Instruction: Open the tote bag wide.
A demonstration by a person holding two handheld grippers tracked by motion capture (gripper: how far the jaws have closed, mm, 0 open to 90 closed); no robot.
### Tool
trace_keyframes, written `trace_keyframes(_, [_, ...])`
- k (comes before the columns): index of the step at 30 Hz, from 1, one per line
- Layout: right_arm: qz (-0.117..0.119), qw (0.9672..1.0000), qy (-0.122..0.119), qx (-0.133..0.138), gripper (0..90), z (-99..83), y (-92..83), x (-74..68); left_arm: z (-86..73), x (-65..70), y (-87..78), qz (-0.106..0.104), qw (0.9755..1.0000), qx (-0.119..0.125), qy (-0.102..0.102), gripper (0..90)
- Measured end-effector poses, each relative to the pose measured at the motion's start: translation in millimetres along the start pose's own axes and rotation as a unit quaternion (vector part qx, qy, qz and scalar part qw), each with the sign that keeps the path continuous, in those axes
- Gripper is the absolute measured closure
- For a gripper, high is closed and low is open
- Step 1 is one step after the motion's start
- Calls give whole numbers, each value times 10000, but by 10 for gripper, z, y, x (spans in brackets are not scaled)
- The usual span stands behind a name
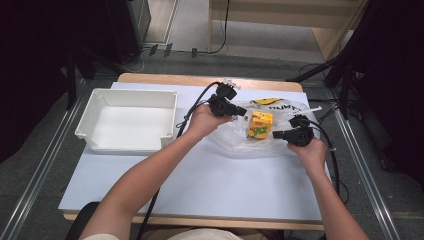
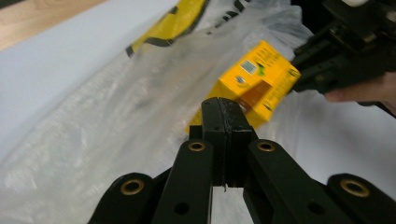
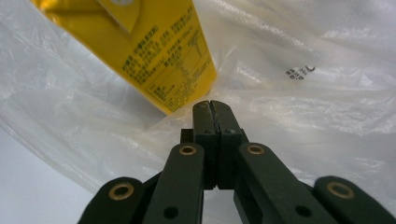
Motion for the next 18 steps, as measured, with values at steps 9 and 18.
trace_keyframes(9, [41,9999,50,-76,900,-155,26,15,-138,-440,417,297,9992,-159,-214,900])
trace_keyframes(18, [63,9999,53,-137,900,-331,9,38,-313,-595,653,321,9976,-311,-521,900])
Point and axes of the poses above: each handheld gripper's, and its own axes: y roughly forward along the jaws, z roughly out of its top, x roughly to its right, the point moved 9 cm from there along y, roughly forward along the jaws, and after that the axes turned 3 degrees about x, right-handed, at the moved point
